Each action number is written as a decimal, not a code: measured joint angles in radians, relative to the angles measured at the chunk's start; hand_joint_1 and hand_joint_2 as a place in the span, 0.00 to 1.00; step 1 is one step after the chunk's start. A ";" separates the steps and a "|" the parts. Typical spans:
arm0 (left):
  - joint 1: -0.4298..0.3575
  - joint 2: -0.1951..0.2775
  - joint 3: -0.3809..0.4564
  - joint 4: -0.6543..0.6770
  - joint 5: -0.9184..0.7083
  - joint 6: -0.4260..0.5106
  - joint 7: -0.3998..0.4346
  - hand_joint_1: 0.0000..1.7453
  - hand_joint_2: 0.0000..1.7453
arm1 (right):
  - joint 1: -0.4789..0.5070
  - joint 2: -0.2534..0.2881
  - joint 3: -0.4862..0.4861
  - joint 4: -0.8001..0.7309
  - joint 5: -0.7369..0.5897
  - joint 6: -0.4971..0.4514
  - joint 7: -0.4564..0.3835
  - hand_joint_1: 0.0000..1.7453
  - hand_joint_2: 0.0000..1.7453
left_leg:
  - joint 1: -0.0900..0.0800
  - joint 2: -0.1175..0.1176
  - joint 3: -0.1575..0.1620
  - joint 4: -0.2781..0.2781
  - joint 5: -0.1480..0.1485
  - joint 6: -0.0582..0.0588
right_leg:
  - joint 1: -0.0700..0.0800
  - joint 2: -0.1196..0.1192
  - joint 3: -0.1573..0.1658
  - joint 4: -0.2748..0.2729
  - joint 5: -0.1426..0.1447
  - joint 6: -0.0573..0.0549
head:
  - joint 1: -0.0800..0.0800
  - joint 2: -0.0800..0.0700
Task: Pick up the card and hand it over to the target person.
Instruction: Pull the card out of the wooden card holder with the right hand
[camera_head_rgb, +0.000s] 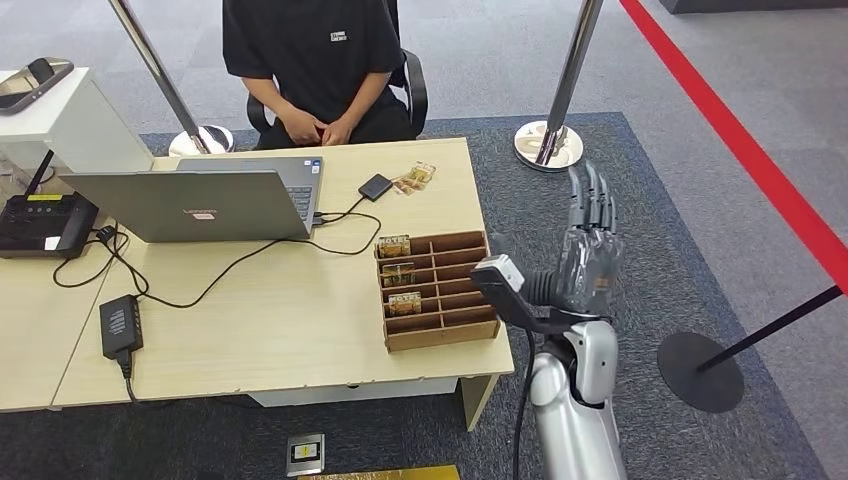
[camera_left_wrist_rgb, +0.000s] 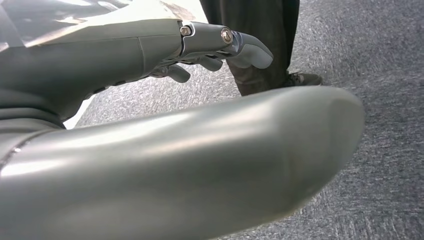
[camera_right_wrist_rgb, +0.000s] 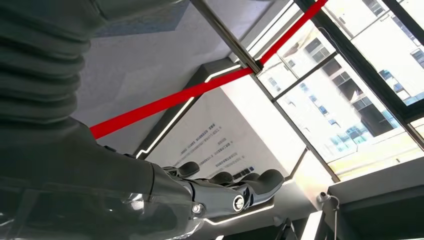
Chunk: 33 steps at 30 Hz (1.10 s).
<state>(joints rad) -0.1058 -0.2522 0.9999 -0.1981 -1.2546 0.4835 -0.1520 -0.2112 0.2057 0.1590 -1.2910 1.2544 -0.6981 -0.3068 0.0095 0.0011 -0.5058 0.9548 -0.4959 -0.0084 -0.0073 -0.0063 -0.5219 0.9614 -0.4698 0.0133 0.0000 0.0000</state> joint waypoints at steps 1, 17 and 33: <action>0.000 0.000 0.000 0.000 -0.001 0.000 0.000 0.00 0.00 | 0.000 -0.002 0.002 0.002 0.000 0.000 0.004 0.00 1.00 | 0.000 0.000 0.000 0.000 0.000 0.000 | 0.000 0.000 0.000 0.000 0.000 0.000 | 0.000 0.000; 0.000 0.004 -0.002 -0.002 -0.005 0.000 0.001 0.00 0.00 | -0.012 -0.038 0.077 0.075 -0.007 0.062 0.085 0.12 1.00 | 0.000 0.000 0.001 0.000 0.000 0.000 | 0.000 0.000 0.001 0.000 0.000 0.000 | 0.000 0.000; 0.000 0.003 -0.004 -0.003 -0.011 0.004 0.010 0.00 0.00 | -0.010 -0.054 0.138 0.049 0.026 0.162 0.108 0.78 1.00 | 0.000 0.000 0.000 0.000 0.000 0.000 | 0.000 0.000 0.000 0.000 0.000 0.000 | 0.000 0.000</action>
<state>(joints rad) -0.1061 -0.2490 0.9954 -0.2006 -1.2657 0.4874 -0.1420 -0.2207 0.1519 0.2975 -1.2420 1.2805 -0.5366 -0.1986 0.0094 0.0009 -0.5059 0.9549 -0.4960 -0.0085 -0.0074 -0.0062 -0.5221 0.9619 -0.4700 0.0131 0.0000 0.0000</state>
